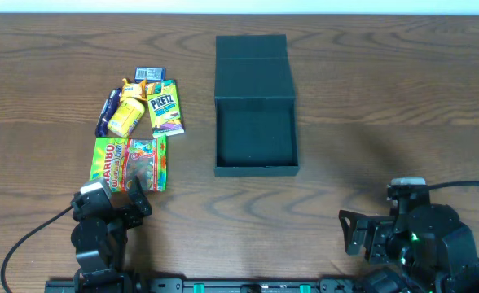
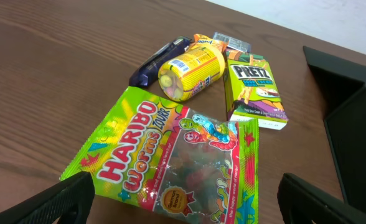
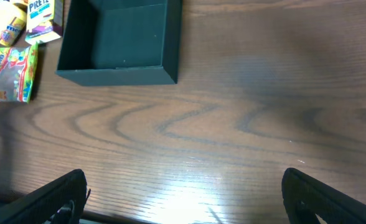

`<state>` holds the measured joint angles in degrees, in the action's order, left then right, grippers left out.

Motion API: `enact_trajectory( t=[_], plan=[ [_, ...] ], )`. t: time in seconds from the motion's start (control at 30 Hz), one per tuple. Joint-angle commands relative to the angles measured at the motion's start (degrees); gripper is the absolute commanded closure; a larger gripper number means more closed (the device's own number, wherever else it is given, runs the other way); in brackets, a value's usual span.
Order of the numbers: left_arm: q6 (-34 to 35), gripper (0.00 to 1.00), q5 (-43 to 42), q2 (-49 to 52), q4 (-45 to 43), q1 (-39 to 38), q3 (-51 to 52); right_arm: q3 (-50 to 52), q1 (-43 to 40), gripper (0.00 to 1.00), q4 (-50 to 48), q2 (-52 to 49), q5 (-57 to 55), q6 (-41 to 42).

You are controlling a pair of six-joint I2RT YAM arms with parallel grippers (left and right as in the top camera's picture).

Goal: Pack container

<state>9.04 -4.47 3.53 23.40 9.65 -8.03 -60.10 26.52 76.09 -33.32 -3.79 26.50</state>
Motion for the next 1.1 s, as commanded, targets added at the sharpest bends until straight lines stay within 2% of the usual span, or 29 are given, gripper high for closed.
enact_trajectory(
  t=[0.0,0.77,0.87,0.97,1.07],
  plan=[
    [0.0,0.05,0.4,-0.2,0.3,0.2,1.1,-0.6,-0.3,0.01,0.2,0.0,0.2,-0.6],
    [0.4,0.05,-0.7,-0.2,0.2,0.1,1.1,-0.6,-0.3,0.01,0.2,0.0,0.2,-0.6],
    [5.1,0.05,-3.0,-0.2,-0.6,0.1,1.1,-0.6,-0.3,0.01,0.2,0.0,0.2,-0.6],
    [13.5,0.05,-5.7,-0.2,-1.9,0.1,1.1,-0.6,-0.3,0.01,0.2,0.0,0.2,-0.6],
    [15.7,0.05,-8.7,-0.2,-4.8,0.1,0.7,-0.6,-0.3,0.01,0.2,0.0,0.2,-0.6]
  ],
)
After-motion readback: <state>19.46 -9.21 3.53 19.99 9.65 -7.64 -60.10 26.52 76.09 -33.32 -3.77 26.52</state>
